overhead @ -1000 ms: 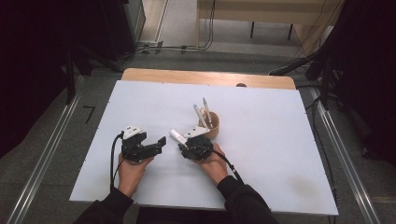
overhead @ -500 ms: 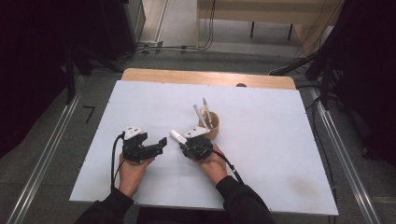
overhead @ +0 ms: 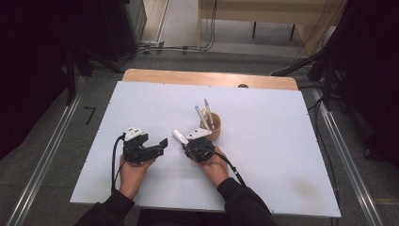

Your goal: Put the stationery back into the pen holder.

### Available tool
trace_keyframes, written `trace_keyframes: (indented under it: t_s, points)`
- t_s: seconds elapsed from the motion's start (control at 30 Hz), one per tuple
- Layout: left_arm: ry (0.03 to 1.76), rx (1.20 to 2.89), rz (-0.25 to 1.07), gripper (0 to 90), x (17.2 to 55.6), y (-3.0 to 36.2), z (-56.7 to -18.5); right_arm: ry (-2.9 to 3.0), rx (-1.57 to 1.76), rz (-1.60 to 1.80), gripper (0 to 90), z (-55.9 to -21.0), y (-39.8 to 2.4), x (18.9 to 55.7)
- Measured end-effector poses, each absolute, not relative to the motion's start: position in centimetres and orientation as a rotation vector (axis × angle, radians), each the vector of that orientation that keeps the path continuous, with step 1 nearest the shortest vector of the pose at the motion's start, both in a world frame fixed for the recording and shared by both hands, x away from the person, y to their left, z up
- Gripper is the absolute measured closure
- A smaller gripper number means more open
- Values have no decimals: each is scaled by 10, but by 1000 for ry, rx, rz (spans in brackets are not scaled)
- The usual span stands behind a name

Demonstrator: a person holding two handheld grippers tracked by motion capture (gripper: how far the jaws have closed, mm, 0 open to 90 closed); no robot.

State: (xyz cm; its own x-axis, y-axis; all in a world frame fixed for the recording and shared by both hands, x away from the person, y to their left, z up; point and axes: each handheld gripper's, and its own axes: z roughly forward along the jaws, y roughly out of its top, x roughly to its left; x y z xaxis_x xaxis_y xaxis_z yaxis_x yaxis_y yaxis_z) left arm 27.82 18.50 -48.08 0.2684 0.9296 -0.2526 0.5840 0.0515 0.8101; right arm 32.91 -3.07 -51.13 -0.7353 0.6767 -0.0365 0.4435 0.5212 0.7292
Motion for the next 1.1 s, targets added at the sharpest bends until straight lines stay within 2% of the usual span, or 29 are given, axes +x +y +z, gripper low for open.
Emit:
trace_keyframes:
  t_s: [0.67,1.1]
  points:
    - [1418,1634,469,165,279,187,-481,2454,927,1066,696,-509,-36,327]
    - [1388,1644,409,172,277,178,-480,2434,883,1145,695,-487,-54,309]
